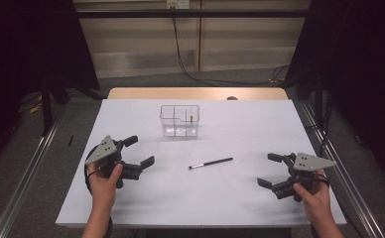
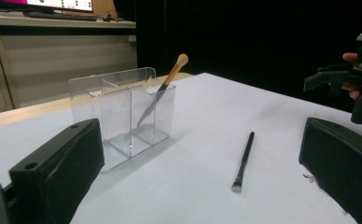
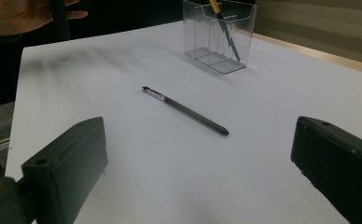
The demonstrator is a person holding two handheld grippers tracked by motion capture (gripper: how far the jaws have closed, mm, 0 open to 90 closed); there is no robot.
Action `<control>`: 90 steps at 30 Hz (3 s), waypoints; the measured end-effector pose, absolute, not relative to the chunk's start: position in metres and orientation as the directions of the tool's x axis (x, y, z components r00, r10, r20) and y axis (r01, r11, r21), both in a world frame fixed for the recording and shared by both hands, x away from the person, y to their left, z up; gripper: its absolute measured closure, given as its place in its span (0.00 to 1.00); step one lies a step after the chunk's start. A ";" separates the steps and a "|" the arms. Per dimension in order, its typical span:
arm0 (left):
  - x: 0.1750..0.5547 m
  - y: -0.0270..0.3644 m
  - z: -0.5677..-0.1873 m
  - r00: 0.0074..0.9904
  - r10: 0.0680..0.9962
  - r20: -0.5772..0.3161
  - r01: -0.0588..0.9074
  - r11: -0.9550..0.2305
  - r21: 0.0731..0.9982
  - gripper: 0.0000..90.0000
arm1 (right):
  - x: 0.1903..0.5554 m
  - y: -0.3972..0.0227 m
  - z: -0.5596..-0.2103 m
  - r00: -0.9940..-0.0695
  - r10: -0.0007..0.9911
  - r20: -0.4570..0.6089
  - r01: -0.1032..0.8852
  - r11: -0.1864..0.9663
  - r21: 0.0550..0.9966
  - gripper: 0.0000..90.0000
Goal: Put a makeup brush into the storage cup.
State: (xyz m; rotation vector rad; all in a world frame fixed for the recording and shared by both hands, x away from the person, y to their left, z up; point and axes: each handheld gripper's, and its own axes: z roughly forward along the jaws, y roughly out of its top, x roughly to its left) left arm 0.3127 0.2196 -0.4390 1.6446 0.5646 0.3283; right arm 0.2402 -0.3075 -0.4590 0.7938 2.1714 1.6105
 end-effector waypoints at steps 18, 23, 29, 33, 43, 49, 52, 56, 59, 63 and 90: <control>0.301 0.236 -0.444 0.843 0.533 -0.067 0.146 -0.108 0.983 0.00 | 0.244 -0.308 -0.459 -0.790 0.609 0.068 0.241 0.206 0.949 0.03; 0.299 0.240 -0.445 0.838 0.540 -0.078 0.150 -0.090 0.985 0.00 | 0.246 -0.308 -0.458 -0.789 0.611 0.066 0.238 0.205 0.949 0.03; 0.296 0.243 -0.445 0.836 0.544 -0.072 0.148 -0.097 0.984 0.00 | 0.250 -0.305 -0.458 -0.795 0.603 0.064 0.235 0.209 0.949 0.03; 0.295 0.244 -0.447 0.836 0.544 -0.070 0.149 -0.102 0.984 0.00 | 0.252 -0.302 -0.458 -0.794 0.605 0.059 0.234 0.214 0.948 0.03; 0.293 0.244 -0.447 0.838 0.539 -0.081 0.152 -0.089 0.984 0.00 | 0.258 -0.298 -0.456 -0.788 0.613 0.059 0.234 0.210 0.949 0.03; 0.292 0.248 -0.447 0.832 0.548 -0.084 0.153 -0.081 0.985 0.00 | 0.264 -0.293 -0.453 -0.790 0.611 0.054 0.232 0.216 0.948 0.03; 0.291 0.250 -0.448 0.831 0.549 -0.085 0.154 -0.081 0.985 0.00 | 0.269 -0.290 -0.452 -0.790 0.610 0.053 0.233 0.220 0.947 0.03; 0.289 0.251 -0.448 0.829 0.552 -0.088 0.158 -0.081 0.984 0.00 | 0.273 -0.285 -0.451 -0.796 0.604 0.050 0.232 0.227 0.946 0.03; 0.288 0.253 -0.448 0.828 0.554 -0.085 0.155 -0.080 0.985 0.00 | 0.277 -0.280 -0.450 -0.799 0.600 0.049 0.235 0.237 0.943 0.03; 0.287 0.253 -0.448 0.827 0.555 -0.089 0.158 -0.079 0.984 0.00 | 0.283 -0.274 -0.447 -0.803 0.594 0.040 0.226 0.243 0.943 0.03; 0.290 0.253 -0.449 0.833 0.547 -0.083 0.154 -0.085 0.984 0.00 | 0.318 -0.244 -0.437 -0.808 0.588 0.047 0.232 0.244 0.942 0.02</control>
